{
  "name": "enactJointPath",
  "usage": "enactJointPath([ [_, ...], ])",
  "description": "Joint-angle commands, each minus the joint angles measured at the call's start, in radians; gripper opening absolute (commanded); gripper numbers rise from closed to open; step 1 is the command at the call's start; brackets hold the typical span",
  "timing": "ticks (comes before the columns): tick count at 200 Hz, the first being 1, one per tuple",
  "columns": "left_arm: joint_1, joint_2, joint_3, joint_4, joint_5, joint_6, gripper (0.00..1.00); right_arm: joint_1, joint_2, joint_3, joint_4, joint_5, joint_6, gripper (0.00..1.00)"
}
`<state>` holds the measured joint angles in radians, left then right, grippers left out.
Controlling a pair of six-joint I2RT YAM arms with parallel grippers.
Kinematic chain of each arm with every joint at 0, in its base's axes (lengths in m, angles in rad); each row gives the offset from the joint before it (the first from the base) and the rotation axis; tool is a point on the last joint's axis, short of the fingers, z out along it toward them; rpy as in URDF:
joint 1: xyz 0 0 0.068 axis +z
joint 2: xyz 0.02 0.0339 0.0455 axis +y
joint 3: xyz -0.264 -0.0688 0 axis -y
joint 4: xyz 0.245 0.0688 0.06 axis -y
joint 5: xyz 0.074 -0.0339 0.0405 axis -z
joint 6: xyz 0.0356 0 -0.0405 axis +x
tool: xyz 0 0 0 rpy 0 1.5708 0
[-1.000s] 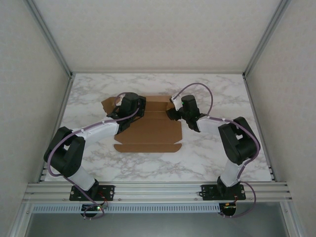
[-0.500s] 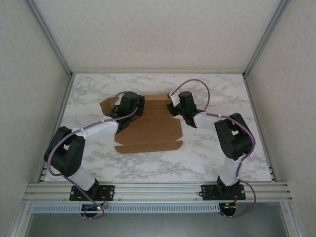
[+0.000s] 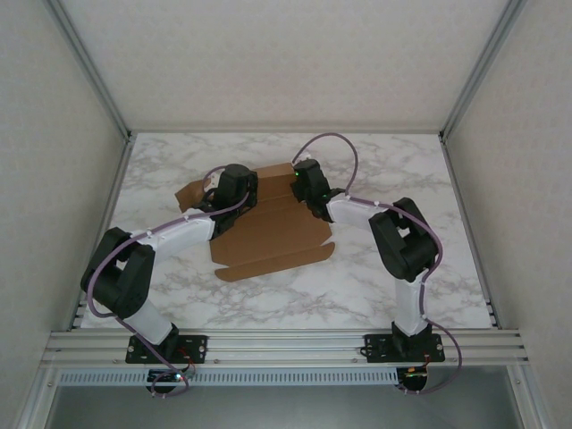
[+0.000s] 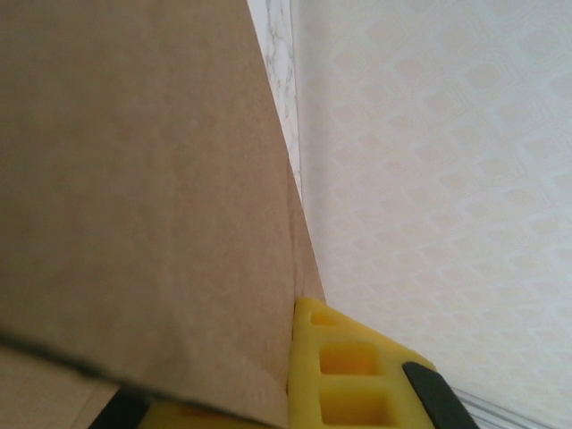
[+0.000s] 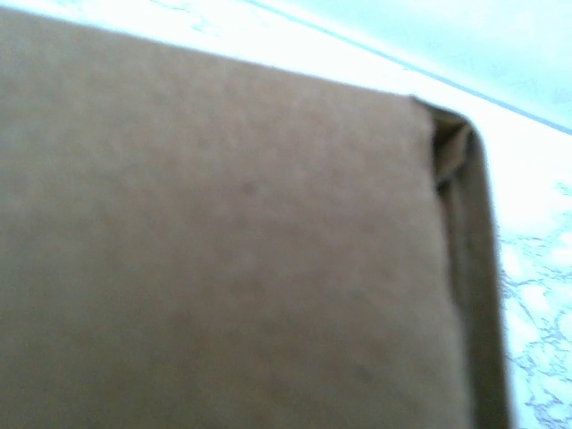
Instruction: Fold the paper box
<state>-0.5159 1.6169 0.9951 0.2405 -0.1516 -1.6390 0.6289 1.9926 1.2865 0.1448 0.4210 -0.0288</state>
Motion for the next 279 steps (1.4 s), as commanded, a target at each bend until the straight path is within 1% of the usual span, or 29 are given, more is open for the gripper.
enactJointPath([
  [1, -0.035, 0.006, 0.008, -0.111, 0.129, -0.008, 0.00, 0.006, 0.072, 0.039, -0.142, 0.213, -0.036, 0.01],
  [16, -0.035, 0.003, 0.008, -0.115, 0.127, -0.010, 0.00, 0.011, 0.082, 0.049, -0.155, 0.286, -0.003, 0.00],
  [25, -0.035, 0.004, 0.009, -0.115, 0.127, -0.009, 0.00, 0.012, 0.088, 0.066, -0.186, 0.293, 0.030, 0.00],
  [36, -0.035, 0.006, 0.010, -0.113, 0.128, -0.007, 0.00, 0.013, 0.094, 0.077, -0.199, 0.262, 0.051, 0.00],
  [54, -0.034, 0.013, 0.009, -0.112, 0.133, -0.007, 0.00, 0.012, 0.090, 0.085, -0.211, 0.166, 0.066, 0.06],
  [66, -0.034, 0.017, 0.002, -0.108, 0.136, -0.004, 0.00, 0.010, 0.082, 0.081, -0.212, 0.103, 0.065, 0.15],
  [69, -0.034, 0.018, 0.001, -0.109, 0.134, -0.004, 0.00, 0.010, 0.079, 0.080, -0.214, 0.088, 0.062, 0.19],
  [72, -0.035, 0.019, -0.001, -0.111, 0.131, -0.003, 0.00, 0.008, 0.076, 0.080, -0.218, 0.068, 0.057, 0.26],
  [78, -0.035, 0.019, -0.006, -0.114, 0.125, -0.002, 0.00, 0.009, 0.067, 0.075, -0.218, 0.036, 0.046, 0.35],
  [85, -0.032, 0.019, -0.013, -0.115, 0.121, -0.001, 0.00, 0.007, 0.053, 0.059, -0.209, -0.002, 0.033, 0.43],
  [92, -0.030, 0.019, -0.021, -0.117, 0.117, 0.001, 0.00, 0.002, 0.034, 0.041, -0.201, -0.042, 0.025, 0.49],
  [101, -0.029, 0.017, -0.032, -0.118, 0.113, -0.002, 0.00, -0.005, 0.010, 0.019, -0.191, -0.079, 0.024, 0.53],
  [114, -0.027, 0.015, -0.047, -0.115, 0.109, -0.003, 0.00, -0.019, -0.030, -0.014, -0.184, -0.119, 0.029, 0.61],
  [115, -0.027, 0.015, -0.049, -0.115, 0.108, -0.003, 0.00, -0.020, -0.033, -0.015, -0.181, -0.124, 0.029, 0.63],
  [134, -0.024, 0.008, -0.066, -0.112, 0.101, 0.000, 0.00, -0.026, -0.129, -0.126, -0.075, -0.208, 0.002, 0.78],
  [152, -0.024, 0.007, -0.075, -0.114, 0.088, 0.008, 0.00, -0.039, -0.230, -0.223, -0.003, -0.344, -0.022, 0.80],
  [161, -0.024, 0.007, -0.076, -0.118, 0.084, 0.011, 0.00, -0.050, -0.275, -0.257, 0.016, -0.392, -0.020, 0.81],
  [164, -0.024, 0.006, -0.077, -0.118, 0.082, 0.014, 0.00, -0.053, -0.292, -0.268, 0.024, -0.410, -0.018, 0.84],
  [167, -0.024, 0.007, -0.078, -0.118, 0.079, 0.017, 0.00, -0.058, -0.308, -0.276, 0.029, -0.424, -0.015, 0.85],
  [177, -0.024, 0.009, -0.081, -0.125, 0.071, 0.021, 0.00, -0.073, -0.357, -0.301, 0.041, -0.475, 0.000, 0.86],
  [198, -0.020, 0.012, -0.093, -0.116, 0.064, 0.026, 0.00, -0.110, -0.433, -0.331, 0.048, -0.635, 0.030, 0.87],
  [211, -0.019, 0.015, -0.096, -0.110, 0.064, 0.036, 0.00, -0.130, -0.461, -0.330, 0.038, -0.741, 0.049, 0.86],
  [221, -0.019, 0.019, -0.096, -0.109, 0.065, 0.045, 0.00, -0.143, -0.477, -0.323, 0.043, -0.772, 0.090, 0.84],
  [232, -0.019, 0.021, -0.099, -0.109, 0.061, 0.054, 0.00, -0.153, -0.490, -0.310, 0.047, -0.729, 0.145, 0.80],
  [239, -0.019, 0.023, -0.103, -0.109, 0.060, 0.054, 0.00, -0.155, -0.492, -0.283, 0.013, -0.659, 0.180, 0.78],
  [247, -0.019, 0.024, -0.107, -0.107, 0.058, 0.055, 0.00, -0.156, -0.479, -0.216, -0.083, -0.583, 0.208, 0.75],
  [256, -0.019, 0.027, -0.110, -0.104, 0.059, 0.060, 0.00, -0.158, -0.442, -0.119, -0.203, -0.516, 0.225, 0.69],
  [270, -0.019, 0.039, -0.107, -0.107, 0.060, 0.067, 0.00, -0.160, -0.374, 0.001, -0.333, -0.492, 0.227, 0.60],
  [279, -0.019, 0.045, -0.107, -0.106, 0.058, 0.070, 0.00, -0.161, -0.336, 0.064, -0.394, -0.462, 0.252, 0.57],
])
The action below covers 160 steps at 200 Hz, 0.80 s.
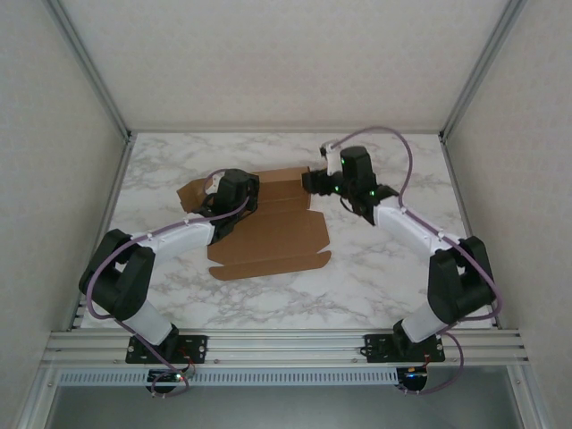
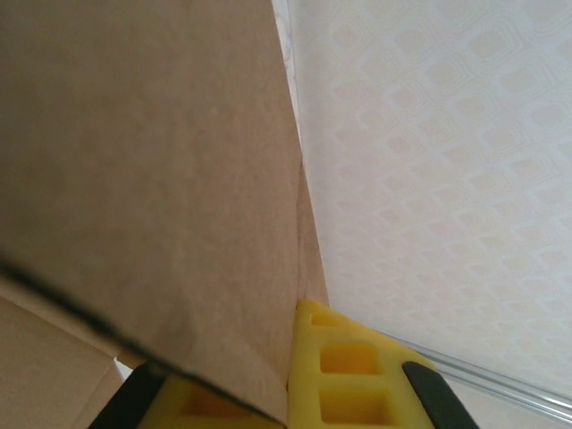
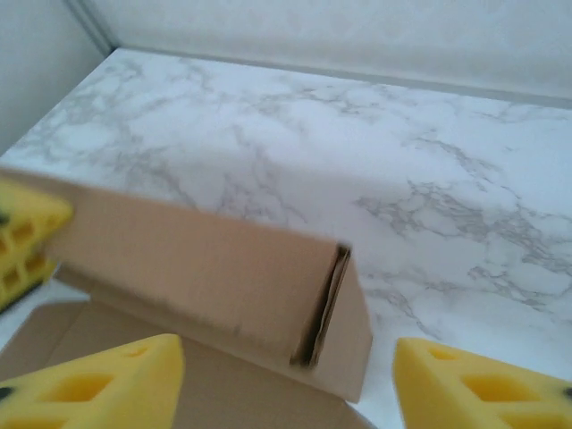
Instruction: Fold the paper box
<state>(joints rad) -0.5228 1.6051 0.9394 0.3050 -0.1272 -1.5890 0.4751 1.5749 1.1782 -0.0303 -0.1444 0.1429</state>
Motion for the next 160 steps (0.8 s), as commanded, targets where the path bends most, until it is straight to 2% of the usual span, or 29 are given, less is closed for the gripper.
enactJointPath([
  [1, -0.013, 0.057, -0.051, -0.170, 0.034, 0.021, 0.00, -0.007, 0.087, 0.180, -0.226, 0.107, 0.085, 0.57],
  [18, -0.013, 0.067, -0.056, -0.165, 0.034, 0.021, 0.00, -0.013, 0.144, 0.265, -0.323, 0.097, 0.135, 0.56],
  [70, -0.013, 0.081, -0.073, -0.141, 0.035, 0.034, 0.00, -0.017, 0.238, 0.285, -0.363, 0.013, 0.164, 0.54],
  [111, -0.012, 0.084, -0.080, -0.136, 0.041, 0.040, 0.06, -0.018, 0.278, 0.248, -0.357, 0.034, 0.174, 0.43],
  [141, -0.013, 0.072, -0.082, -0.139, 0.041, 0.053, 0.15, -0.031, 0.255, 0.222, -0.342, 0.040, 0.201, 0.39],
  [160, -0.010, 0.060, -0.079, -0.141, 0.041, 0.070, 0.29, -0.039, 0.248, 0.227, -0.354, 0.022, 0.216, 0.39],
])
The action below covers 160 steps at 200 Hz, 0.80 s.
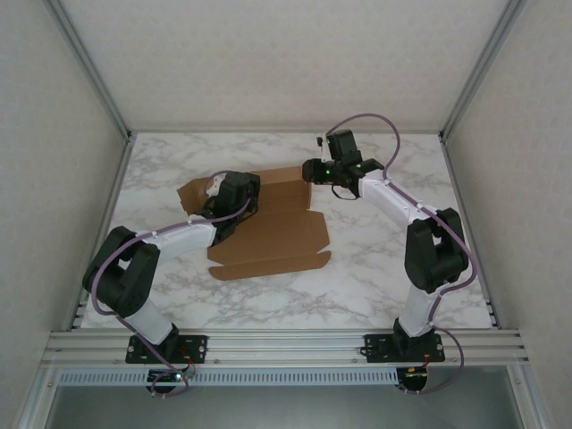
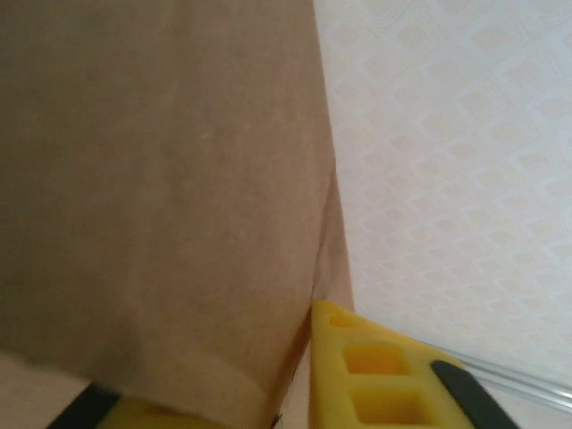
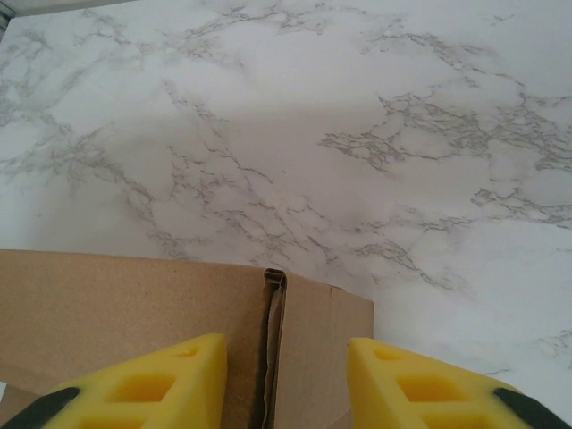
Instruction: Fold the paper box
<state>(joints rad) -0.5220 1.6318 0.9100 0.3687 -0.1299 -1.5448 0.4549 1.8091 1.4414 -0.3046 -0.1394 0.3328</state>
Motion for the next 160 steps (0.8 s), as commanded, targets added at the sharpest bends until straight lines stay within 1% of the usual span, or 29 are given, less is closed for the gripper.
enactJointPath([
  [1, -0.011, 0.034, -0.049, -0.205, 0.045, 0.028, 0.29, -0.018, 0.013, -0.036, -0.080, 0.017, 0.027, 0.39],
  [13, -0.010, 0.027, -0.047, -0.201, 0.048, 0.047, 0.37, -0.018, 0.008, -0.039, -0.084, 0.004, 0.033, 0.40],
  [22, -0.007, 0.024, -0.049, -0.194, 0.050, 0.057, 0.40, -0.019, -0.001, -0.052, -0.072, -0.010, 0.037, 0.42],
  [66, 0.008, 0.040, -0.034, -0.195, 0.081, 0.056, 0.39, -0.021, -0.092, -0.113, 0.002, -0.050, 0.047, 0.58],
  [81, 0.011, 0.036, -0.021, -0.199, 0.081, 0.073, 0.41, -0.022, -0.119, -0.111, -0.007, -0.050, 0.043, 0.64],
  [98, 0.016, 0.024, -0.008, -0.185, 0.082, 0.108, 0.48, -0.023, -0.142, -0.110, -0.021, -0.039, 0.039, 0.67],
  [128, 0.029, -0.013, 0.004, -0.174, 0.101, 0.172, 0.65, -0.027, -0.180, -0.104, -0.055, 0.034, 0.037, 0.73],
  [148, 0.036, -0.052, 0.003, -0.165, 0.135, 0.226, 0.72, -0.028, -0.204, -0.106, -0.076, 0.087, 0.033, 0.77],
  [160, 0.037, -0.086, 0.003, -0.179, 0.144, 0.265, 0.75, -0.027, -0.222, -0.113, -0.077, 0.096, 0.029, 0.78],
])
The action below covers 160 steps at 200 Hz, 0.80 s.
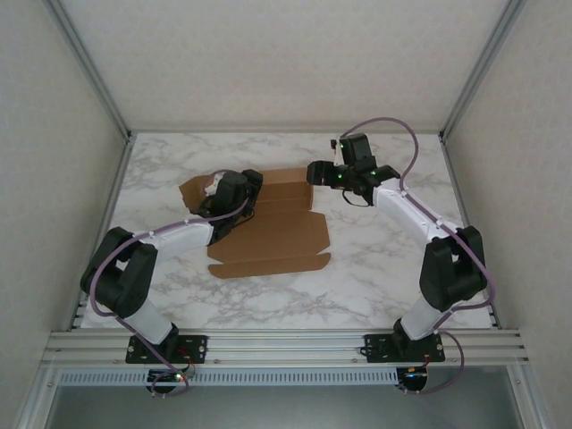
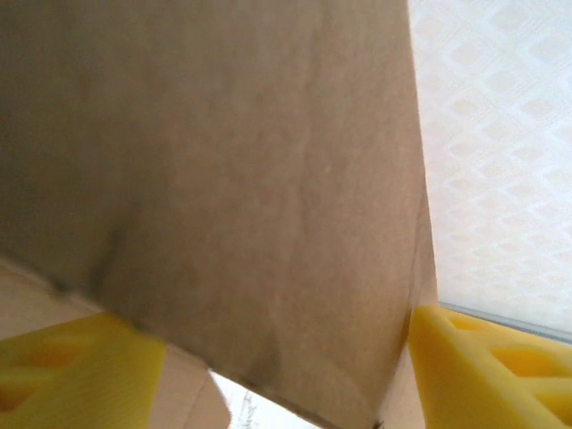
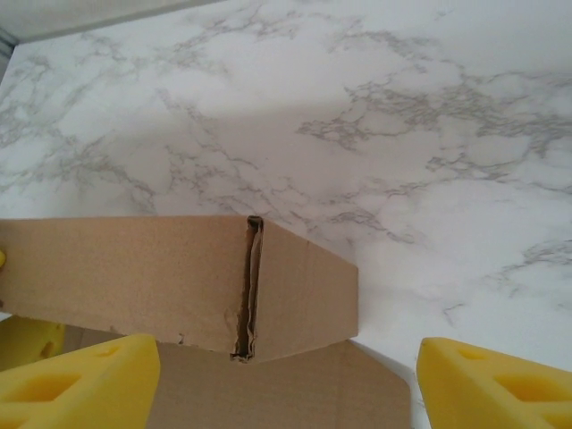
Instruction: Fold the paper box
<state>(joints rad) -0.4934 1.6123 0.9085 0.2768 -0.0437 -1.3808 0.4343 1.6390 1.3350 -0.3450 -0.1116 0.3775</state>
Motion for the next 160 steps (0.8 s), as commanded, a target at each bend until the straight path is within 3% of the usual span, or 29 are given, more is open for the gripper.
enactJointPath([
  [1, 0.008, -0.070, 0.004, -0.089, 0.059, 0.104, 0.76, -0.006, -0.052, -0.006, -0.037, 0.069, -0.017, 0.78],
  [49, -0.002, -0.265, -0.102, -0.176, 0.091, 0.312, 0.78, -0.007, -0.073, -0.007, -0.061, 0.074, -0.036, 0.78],
  [97, -0.005, -0.444, -0.164, -0.277, 0.217, 0.593, 0.76, -0.008, -0.037, 0.008, -0.039, 0.005, -0.016, 0.79],
  [118, -0.007, -0.528, -0.070, -0.398, 0.097, 0.727, 0.75, -0.009, 0.004, 0.027, -0.039, -0.042, 0.001, 0.79],
  [136, 0.016, -0.497, 0.063, -0.525, -0.033, 0.817, 0.76, -0.009, 0.036, 0.030, -0.022, -0.066, 0.021, 0.79],
  [160, 0.105, -0.392, 0.163, -0.586, -0.036, 0.865, 0.76, -0.008, 0.063, 0.035, -0.004, -0.080, 0.040, 0.79],
])
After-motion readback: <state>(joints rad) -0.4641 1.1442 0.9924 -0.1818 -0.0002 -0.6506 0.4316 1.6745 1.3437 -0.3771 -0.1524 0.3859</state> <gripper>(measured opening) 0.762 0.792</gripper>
